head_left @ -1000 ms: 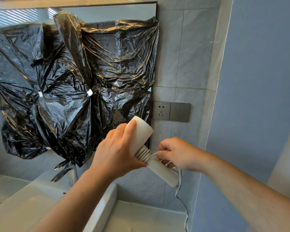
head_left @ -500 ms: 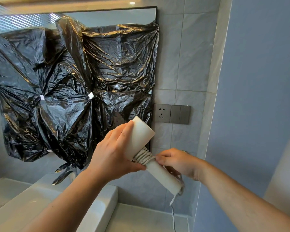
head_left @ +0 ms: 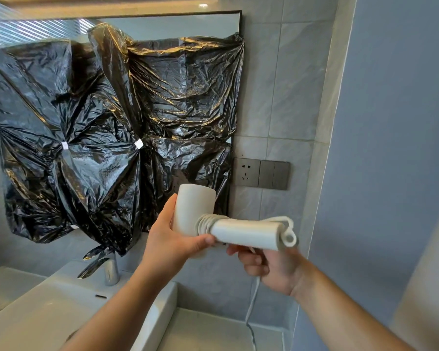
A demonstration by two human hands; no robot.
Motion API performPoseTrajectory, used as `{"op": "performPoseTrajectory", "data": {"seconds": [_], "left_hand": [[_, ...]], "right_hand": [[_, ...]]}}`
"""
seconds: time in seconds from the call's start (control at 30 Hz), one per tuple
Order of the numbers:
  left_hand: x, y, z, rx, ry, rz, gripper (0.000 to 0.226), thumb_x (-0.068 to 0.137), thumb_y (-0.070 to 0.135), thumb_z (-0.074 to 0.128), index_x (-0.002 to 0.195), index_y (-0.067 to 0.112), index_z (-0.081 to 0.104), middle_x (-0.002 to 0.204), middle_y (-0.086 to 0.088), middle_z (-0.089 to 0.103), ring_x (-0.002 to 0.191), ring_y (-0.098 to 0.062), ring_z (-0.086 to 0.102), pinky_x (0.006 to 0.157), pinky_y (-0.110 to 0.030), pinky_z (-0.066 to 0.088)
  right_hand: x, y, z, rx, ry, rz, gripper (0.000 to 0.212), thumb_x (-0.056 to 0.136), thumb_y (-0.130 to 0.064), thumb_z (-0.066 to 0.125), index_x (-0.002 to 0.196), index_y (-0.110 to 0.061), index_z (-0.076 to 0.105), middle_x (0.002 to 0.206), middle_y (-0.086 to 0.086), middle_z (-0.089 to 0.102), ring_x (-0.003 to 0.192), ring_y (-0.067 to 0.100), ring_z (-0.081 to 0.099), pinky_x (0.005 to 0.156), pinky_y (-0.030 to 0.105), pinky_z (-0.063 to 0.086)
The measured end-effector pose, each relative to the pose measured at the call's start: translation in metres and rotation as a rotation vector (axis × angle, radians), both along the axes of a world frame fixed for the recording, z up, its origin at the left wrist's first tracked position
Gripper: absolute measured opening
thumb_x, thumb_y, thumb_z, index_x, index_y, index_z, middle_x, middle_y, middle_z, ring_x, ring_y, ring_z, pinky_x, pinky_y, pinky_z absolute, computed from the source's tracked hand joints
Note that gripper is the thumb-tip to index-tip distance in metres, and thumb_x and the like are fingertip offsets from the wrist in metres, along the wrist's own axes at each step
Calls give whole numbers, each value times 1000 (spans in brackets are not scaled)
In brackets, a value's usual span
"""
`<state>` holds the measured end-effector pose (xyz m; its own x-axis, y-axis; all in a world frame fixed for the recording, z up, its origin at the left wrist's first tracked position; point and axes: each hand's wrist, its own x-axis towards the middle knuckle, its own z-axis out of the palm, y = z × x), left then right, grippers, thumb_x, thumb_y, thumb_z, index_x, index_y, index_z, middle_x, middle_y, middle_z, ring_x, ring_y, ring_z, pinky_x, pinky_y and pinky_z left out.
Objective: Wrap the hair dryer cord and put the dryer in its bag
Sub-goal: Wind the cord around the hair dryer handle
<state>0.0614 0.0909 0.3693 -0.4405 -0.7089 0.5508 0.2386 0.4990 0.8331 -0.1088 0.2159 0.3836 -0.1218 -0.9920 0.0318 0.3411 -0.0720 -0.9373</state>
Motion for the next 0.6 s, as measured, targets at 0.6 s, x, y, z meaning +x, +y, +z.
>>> {"op": "performPoseTrajectory", "data": {"seconds": [0.6], "left_hand": [[-13,15,-2,-323,-337,628,136,52,53,91,157,16,13,148,-6,41,132,-25,43,90,-42,48]], "right_hand": [[36,-2,-6,201,1115,-428,17,91,-12,46,94,-14,62,78,5,60,63,16,53,52,28,47]]}}
